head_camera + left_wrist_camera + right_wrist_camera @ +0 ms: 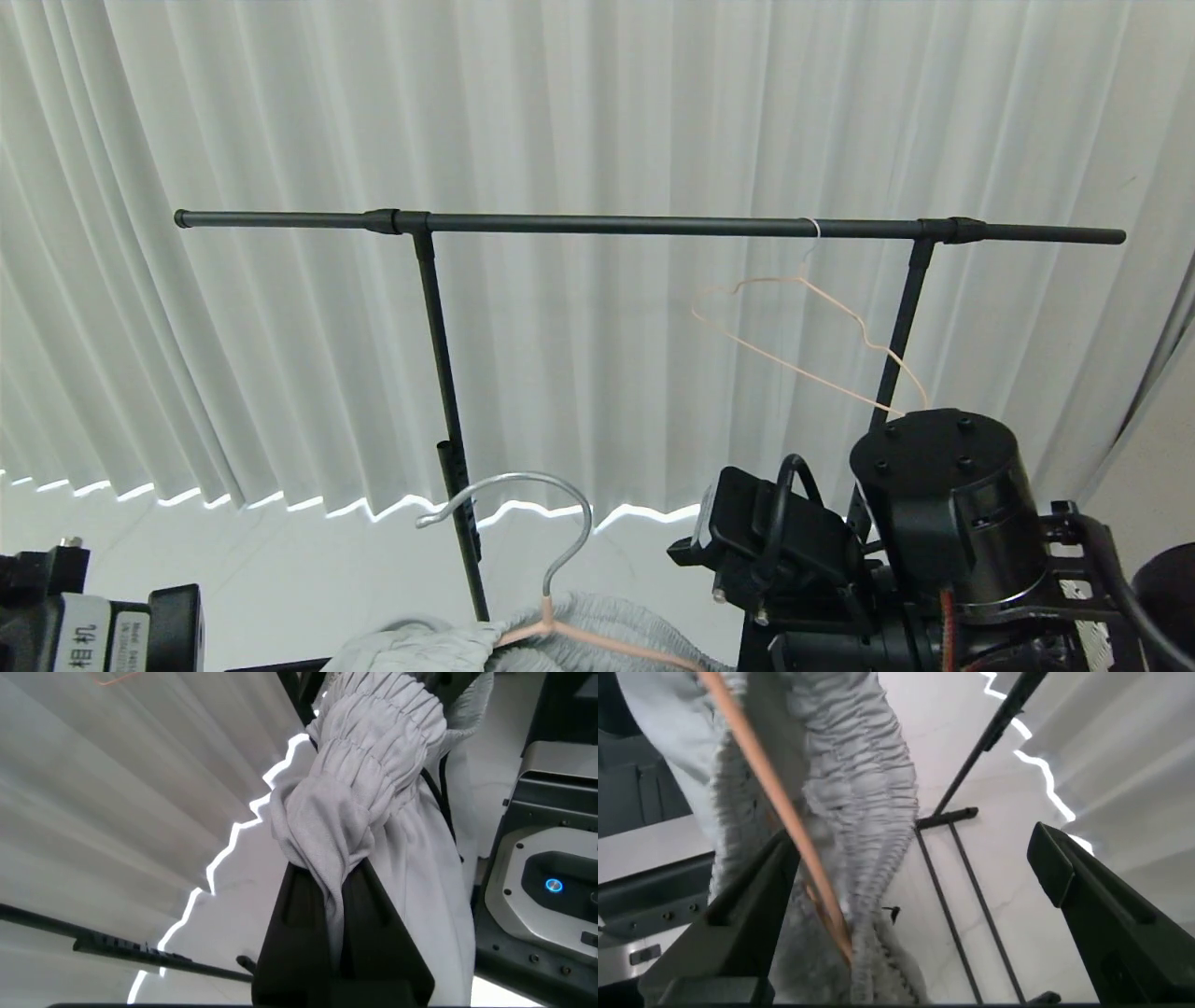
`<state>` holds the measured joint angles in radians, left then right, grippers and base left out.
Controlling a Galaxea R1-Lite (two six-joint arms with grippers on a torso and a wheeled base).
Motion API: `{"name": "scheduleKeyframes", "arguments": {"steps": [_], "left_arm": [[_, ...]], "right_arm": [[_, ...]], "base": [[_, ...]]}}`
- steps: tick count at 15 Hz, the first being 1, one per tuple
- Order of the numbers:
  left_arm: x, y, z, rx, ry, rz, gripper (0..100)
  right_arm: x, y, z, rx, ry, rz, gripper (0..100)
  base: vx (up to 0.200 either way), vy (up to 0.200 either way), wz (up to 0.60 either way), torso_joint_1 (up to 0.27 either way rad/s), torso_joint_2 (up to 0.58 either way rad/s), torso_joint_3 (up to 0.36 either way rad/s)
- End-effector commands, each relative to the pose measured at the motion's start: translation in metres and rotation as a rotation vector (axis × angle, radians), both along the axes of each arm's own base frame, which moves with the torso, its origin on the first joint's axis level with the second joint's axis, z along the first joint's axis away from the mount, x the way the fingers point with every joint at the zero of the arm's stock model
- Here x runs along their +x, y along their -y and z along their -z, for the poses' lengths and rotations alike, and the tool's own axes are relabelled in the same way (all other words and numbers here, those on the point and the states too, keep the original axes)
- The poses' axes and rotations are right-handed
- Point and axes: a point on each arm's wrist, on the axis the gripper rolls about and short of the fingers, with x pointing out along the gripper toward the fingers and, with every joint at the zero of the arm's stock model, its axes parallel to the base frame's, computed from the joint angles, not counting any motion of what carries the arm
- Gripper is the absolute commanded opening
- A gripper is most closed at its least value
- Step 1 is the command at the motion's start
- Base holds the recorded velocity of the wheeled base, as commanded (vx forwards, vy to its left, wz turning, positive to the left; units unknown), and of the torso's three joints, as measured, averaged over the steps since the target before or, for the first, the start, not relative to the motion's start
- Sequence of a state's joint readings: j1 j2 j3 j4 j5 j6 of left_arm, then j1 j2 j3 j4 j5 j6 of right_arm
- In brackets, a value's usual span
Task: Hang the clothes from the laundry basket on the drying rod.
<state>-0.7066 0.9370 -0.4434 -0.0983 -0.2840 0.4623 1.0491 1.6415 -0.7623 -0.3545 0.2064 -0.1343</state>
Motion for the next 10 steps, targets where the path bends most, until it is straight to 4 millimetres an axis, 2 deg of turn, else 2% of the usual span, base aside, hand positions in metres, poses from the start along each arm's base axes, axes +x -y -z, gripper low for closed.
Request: {"name": "scheduleKeyframes", "arguments": {"steps": [1, 5, 10], "left_arm": [[0.0, 0.001, -0.001, -0.002, 0.002, 0.002, 0], [0.002, 0.002, -0.003, -0.004, 0.006, 0.002, 0], [0.002, 0.002, -0.003, -0.004, 0.007, 0.001, 0]], "right_arm": [[-0.001, -0.006, 0.006, -0.011, -0.021, -0.042, 100], [-0.009, -0.009, 0.006, -0.002, -0.039, -0.118, 100], [-0.012, -0.01, 0.005, 0.003, -0.043, -0.132, 100]], "base": [[0.0, 0.0, 0.0, 0.0, 0.0, 0.0], [0.0, 0.0, 0.0, 0.0, 0.0, 0.0], [0.0, 0.0, 0.0, 0.0, 0.0, 0.0]]}}
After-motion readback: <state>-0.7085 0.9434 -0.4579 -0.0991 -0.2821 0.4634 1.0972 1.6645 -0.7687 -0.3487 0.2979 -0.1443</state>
